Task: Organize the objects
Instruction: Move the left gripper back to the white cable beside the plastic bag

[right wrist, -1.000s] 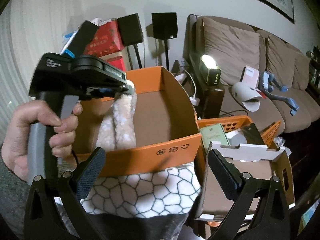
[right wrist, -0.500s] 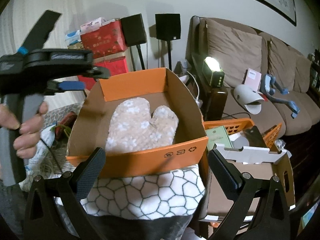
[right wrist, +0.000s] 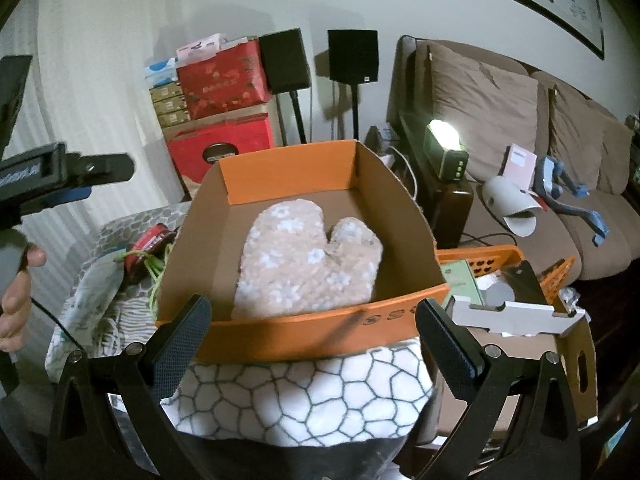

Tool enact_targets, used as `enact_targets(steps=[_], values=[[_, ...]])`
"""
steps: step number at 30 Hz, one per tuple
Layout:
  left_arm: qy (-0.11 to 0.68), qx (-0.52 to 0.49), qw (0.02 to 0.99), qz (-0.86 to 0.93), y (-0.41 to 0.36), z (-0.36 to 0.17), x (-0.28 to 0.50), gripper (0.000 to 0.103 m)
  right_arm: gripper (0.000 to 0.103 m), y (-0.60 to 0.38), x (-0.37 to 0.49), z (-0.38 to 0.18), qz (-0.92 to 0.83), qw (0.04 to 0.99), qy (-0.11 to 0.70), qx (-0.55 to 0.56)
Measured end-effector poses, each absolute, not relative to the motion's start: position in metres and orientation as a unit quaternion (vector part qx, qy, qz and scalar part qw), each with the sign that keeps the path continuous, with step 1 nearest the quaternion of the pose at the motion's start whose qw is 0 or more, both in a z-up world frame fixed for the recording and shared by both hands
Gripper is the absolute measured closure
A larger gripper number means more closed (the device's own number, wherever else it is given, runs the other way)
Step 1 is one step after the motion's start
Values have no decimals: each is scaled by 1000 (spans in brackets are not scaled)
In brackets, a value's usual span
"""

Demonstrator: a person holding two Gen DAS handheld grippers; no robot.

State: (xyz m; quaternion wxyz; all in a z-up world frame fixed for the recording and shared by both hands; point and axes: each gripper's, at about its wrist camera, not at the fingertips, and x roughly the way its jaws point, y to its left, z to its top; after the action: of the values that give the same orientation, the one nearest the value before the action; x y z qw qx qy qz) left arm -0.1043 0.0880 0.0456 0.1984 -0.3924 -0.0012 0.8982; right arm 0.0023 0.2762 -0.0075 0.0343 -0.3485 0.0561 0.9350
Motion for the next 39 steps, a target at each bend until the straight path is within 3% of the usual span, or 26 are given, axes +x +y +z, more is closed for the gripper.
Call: enact_targets(steps=[6, 19, 31, 39], values=[[26, -399, 178, 899, 60, 37, -96, 0, 0, 261, -2, -4, 937, 17, 43, -346], [3, -446, 126, 886, -16, -17, -73, 0, 0, 237, -11, -7, 936, -16, 35, -350], [-25, -487, 95, 868, -38, -74, -53, 1, 0, 235, -17, -8, 935, -15, 39, -353], [-10, -506, 77, 859, -26, -107, -52, 10, 0, 264, -24, -16, 931, 17, 39, -363]])
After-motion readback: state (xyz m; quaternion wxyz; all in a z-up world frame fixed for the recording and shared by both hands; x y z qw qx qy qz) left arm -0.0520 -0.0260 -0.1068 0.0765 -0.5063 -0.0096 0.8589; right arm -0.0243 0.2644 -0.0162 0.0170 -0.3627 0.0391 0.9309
